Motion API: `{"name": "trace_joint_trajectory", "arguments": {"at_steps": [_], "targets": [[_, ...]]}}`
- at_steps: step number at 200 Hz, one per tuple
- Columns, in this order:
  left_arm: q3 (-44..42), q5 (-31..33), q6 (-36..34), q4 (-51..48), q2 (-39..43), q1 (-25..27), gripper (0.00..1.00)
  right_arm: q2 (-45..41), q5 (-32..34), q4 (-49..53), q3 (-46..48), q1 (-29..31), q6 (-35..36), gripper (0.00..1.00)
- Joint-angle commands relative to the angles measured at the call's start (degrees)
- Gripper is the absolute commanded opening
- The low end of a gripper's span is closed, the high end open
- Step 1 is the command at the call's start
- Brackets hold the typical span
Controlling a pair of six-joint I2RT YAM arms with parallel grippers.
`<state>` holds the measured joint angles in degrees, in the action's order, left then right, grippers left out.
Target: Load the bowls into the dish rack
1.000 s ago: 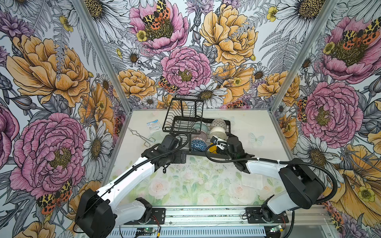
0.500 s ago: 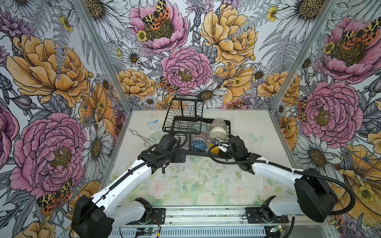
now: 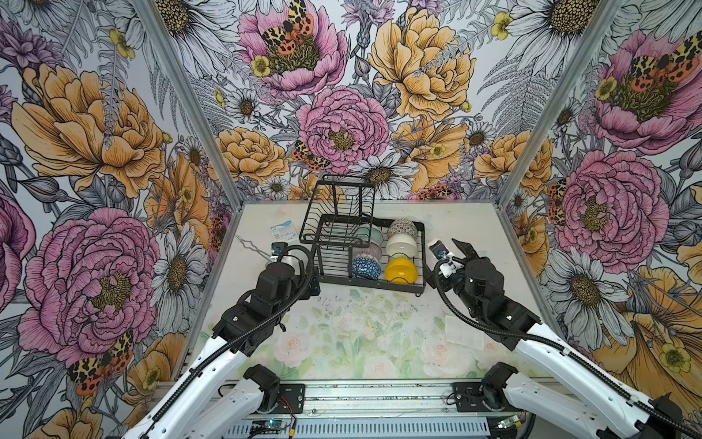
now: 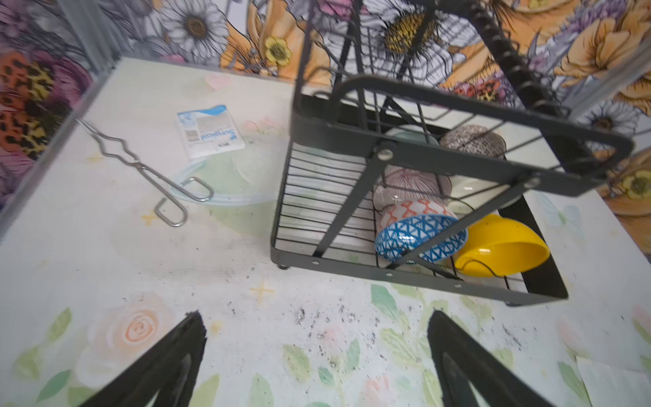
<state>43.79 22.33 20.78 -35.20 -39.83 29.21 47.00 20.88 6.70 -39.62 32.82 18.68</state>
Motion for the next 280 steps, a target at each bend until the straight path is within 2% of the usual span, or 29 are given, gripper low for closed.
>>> {"name": "trace_joint_trajectory", "arguments": {"at_steps": [1, 33, 58, 84, 112, 140, 152, 163, 169, 175, 180, 187, 195, 203, 208, 216, 229, 241, 280], "targets": [[-6.0, 12.2, -2.2, 9.3, 5.7, -3.8, 0.99, -3.5, 5.5, -4.9, 3.5, -5.4, -12.7, 1.00], [-20.7, 15.4, -4.7, 28.0, 12.7, -11.7, 0.99, -4.1, 7.1, -13.7, 11.0, -15.7, -21.8, 0.99], [-30.9, 17.3, -8.2, 44.0, 10.3, -15.8, 0.99, 0.9, 11.5, -28.4, 18.9, -22.5, -25.4, 0.99], [-34.8, 18.0, -12.8, 57.2, 0.3, -19.0, 0.99, 11.4, 11.3, -38.9, 21.7, -27.5, -28.0, 0.99], [-35.3, 10.9, -13.5, 70.7, -13.9, -24.6, 0.99, 23.5, 8.4, -48.3, 21.7, -27.8, -25.3, 0.99], [-32.1, 2.6, -13.5, 78.2, -24.6, -29.3, 0.99, 34.4, 5.5, -58.9, 21.3, -28.0, -23.5, 0.99], [-30.4, -0.7, -12.5, 81.3, -29.4, -31.7, 0.99, 38.6, 3.3, -58.7, 18.6, -28.1, -22.2, 0.99], [-28.8, -3.7, -12.0, 84.7, -34.3, -33.4, 0.99, 38.2, -1.5, -51.7, 15.8, -29.7, -23.5, 0.99], [-28.2, -4.2, -10.4, 88.6, -38.6, -34.3, 0.99, 39.1, -3.4, -52.1, 15.5, -30.9, -24.1, 0.99], [-28.2, -5.3, -12.2, 94.8, -42.9, -34.1, 0.99, 39.2, -5.1, -52.3, 15.7, -31.6, -24.5, 1.00], [-27.6, -6.3, -14.1, 92.7, -42.8, -32.5, 0.99, 39.1, -6.1, -52.5, 16.0, -31.9, -24.6, 0.99], [-26.0, -4.1, -17.4, 87.9, -41.8, -29.1, 0.99, 40.0, -6.7, -55.0, 17.0, -32.1, -24.4, 0.99], [-25.6, -4.3, -20.5, 91.3, -45.1, -26.7, 0.99, 41.5, -6.8, -59.3, 18.1, -32.0, -23.6, 1.00], [-25.2, -4.7, -23.3, 99.6, -51.2, -25.6, 0.99, 40.5, -6.7, -56.3, 17.6, -32.0, -24.4, 0.99], [-24.8, -2.9, -23.4, 97.2, -51.2, -24.8, 0.99, 41.1, -6.8, -57.6, 17.8, -32.1, -24.0, 1.00], [-23.3, -3.3, -21.5, 87.8, -47.2, -25.3, 0.99, 40.9, -6.7, -57.6, 17.9, -32.0, -24.1, 0.99], [-24.0, -4.6, -21.3, 94.5, -50.0, -26.7, 0.99, 41.3, -6.8, -58.6, 18.0, -32.0, -23.8, 0.99], [-23.0, -4.9, -20.7, 89.3, -48.3, -26.9, 0.99, 41.0, -6.8, -57.5, 17.9, -32.0, -24.0, 0.99], [-23.4, -4.2, -21.3, 91.7, -49.1, -26.2, 0.99, 41.1, -6.8, -57.8, 17.9, -32.0, -23.9, 0.99]]}}
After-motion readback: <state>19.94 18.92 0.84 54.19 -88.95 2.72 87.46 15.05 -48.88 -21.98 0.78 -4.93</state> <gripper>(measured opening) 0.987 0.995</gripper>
